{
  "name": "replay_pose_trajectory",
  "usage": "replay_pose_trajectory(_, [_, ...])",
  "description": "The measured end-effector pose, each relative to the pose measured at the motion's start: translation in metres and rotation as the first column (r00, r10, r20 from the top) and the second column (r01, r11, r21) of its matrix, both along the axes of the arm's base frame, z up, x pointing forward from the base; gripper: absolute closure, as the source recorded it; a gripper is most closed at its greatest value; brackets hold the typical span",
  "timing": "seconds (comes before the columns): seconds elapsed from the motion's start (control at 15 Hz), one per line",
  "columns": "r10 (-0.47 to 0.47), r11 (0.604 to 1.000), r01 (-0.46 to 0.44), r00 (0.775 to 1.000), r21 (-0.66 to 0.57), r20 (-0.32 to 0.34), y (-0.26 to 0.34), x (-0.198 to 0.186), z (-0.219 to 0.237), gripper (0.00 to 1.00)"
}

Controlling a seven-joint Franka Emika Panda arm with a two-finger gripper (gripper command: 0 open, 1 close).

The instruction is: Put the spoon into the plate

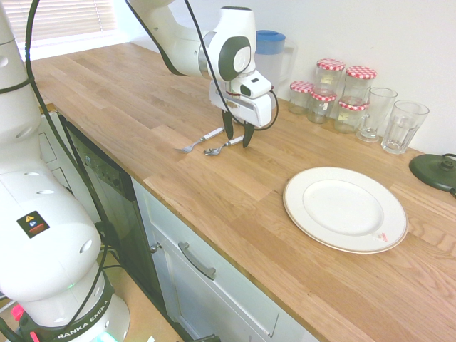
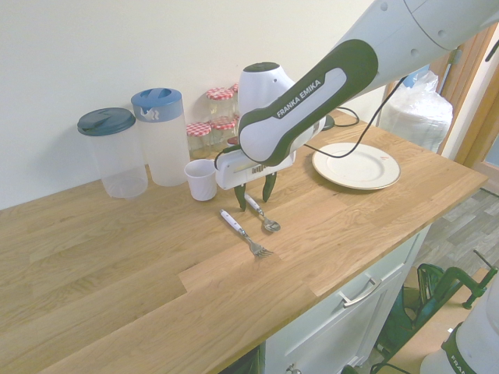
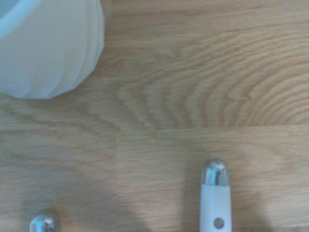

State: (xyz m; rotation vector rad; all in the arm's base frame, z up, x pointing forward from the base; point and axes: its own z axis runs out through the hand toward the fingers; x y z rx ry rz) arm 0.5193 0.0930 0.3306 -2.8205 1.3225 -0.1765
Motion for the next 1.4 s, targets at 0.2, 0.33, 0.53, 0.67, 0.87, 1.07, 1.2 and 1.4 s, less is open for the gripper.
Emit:
replay_pose_trajectory(0.2, [0.000,1.000,0.000,1.000,0.002,0.002,0.006,-0.001,0.000,1.00])
replay_pose_trajectory(0.33, [0.002,1.000,-0.002,1.000,0.003,0.003,0.010,-0.001,0.000,1.00])
replay_pose_trajectory(0.53, [0.005,1.000,-0.005,1.000,0.003,0.004,0.011,-0.001,0.000,1.00])
replay_pose_trajectory(0.67, [0.004,1.000,-0.004,1.000,0.003,0.005,0.010,-0.001,0.000,1.00])
replay_pose_trajectory(0.87, [-0.001,1.000,0.001,1.000,0.005,0.006,0.009,-0.001,0.001,1.00])
replay_pose_trajectory(1.07, [-0.006,1.000,0.006,1.000,0.007,0.005,0.007,-0.001,0.001,1.00])
replay_pose_trajectory(1.2, [-0.008,1.000,0.008,1.000,0.006,0.008,0.006,-0.001,0.005,1.00])
replay_pose_trajectory(1.4, [-0.007,1.000,0.007,1.000,0.000,0.012,0.003,-0.002,0.020,1.00])
